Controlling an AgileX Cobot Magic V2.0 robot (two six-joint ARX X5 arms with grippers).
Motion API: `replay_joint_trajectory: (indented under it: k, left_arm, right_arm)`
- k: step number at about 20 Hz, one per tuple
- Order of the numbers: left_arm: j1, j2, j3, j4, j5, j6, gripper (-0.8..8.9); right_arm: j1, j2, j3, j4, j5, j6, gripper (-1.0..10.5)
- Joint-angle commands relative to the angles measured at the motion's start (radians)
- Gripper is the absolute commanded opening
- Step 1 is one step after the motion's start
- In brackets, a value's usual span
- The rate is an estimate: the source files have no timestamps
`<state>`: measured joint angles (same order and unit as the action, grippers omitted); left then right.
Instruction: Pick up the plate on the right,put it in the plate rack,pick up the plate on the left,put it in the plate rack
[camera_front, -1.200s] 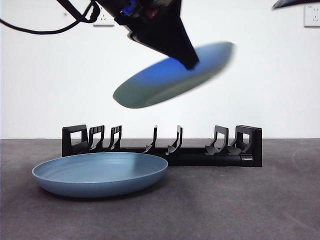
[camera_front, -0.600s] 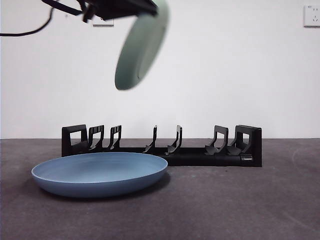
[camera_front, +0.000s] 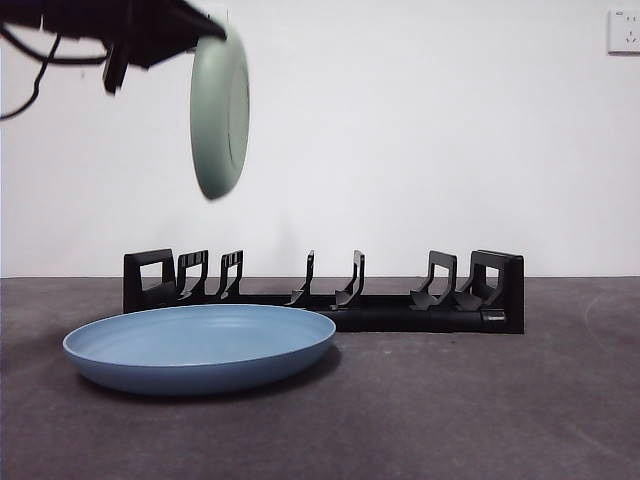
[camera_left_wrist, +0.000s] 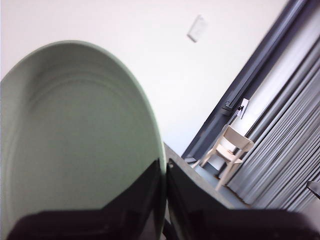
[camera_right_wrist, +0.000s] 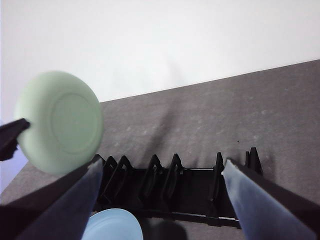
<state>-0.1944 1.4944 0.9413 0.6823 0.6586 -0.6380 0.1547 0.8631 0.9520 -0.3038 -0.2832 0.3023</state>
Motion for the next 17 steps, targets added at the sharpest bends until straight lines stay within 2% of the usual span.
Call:
replay_joint_trajectory:
  k: [1,7,12,17]
  left_arm:
    - [0.0,0.018,-0.004,0.027,0.023,-0.049,-0.09]
    - [0.0,0.053,-0.004,0.024,0.019,-0.047,-0.09]
    - [0.0,0.06,-0.004,-0.022,-0.049,-0.039,-0.09]
    - [0.0,0.061,-0.004,-0.028,-0.058,-0.027,-0.09]
  right_arm:
    - [-0.003,0.002,0.003,0.004,0.006,-0.005,4.1]
    - [-0.003,0.011,0.003,0.003,0.005,-0.005,4.1]
    - [-0.003,0.014,0.003,0.003,0.005,-0.005,4.1]
    - [-0.003,0.014,0.003,0.003,0.006,-0.005,4.1]
